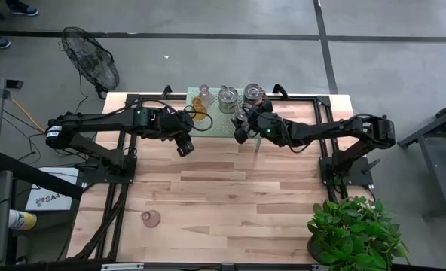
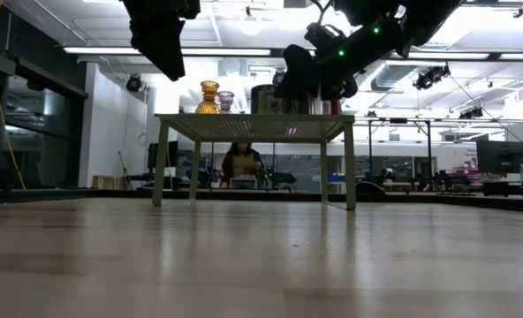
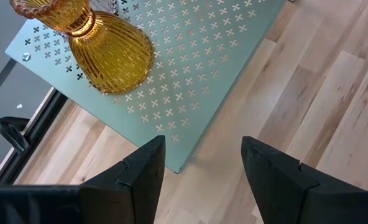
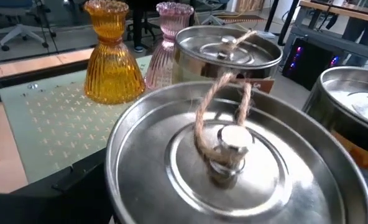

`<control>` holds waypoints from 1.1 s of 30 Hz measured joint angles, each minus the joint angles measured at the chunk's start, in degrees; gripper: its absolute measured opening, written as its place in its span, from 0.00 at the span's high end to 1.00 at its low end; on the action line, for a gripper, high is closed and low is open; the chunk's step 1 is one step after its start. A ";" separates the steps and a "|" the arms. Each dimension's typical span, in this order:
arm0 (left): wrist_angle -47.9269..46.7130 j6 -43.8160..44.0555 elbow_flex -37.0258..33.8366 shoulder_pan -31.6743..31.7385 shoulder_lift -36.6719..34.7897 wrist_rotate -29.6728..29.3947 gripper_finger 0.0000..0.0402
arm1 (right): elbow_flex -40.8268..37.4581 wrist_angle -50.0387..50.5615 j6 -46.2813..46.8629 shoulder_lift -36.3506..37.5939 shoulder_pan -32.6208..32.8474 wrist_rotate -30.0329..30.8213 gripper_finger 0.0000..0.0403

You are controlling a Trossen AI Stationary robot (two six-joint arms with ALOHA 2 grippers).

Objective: Pick & Place candle stick holders
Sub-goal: Put the silver scented candle on the shelf, then put the pink glass candle holder on the shelf

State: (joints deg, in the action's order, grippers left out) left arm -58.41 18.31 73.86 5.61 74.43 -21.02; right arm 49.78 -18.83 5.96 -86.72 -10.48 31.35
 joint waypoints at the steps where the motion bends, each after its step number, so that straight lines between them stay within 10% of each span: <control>1: 0.01 0.00 0.00 0.02 0.00 0.00 0.49 | 0.00 0.39 0.00 0.00 0.02 0.00 0.02; 33: 0.11 -0.02 0.01 0.02 0.00 0.02 0.49 | 0.02 0.53 -3.58 8.10 -0.02 0.02 0.02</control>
State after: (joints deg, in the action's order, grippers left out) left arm -58.30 18.28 73.87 5.63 74.43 -20.99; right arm 49.80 -18.30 2.38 -78.62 -10.50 31.38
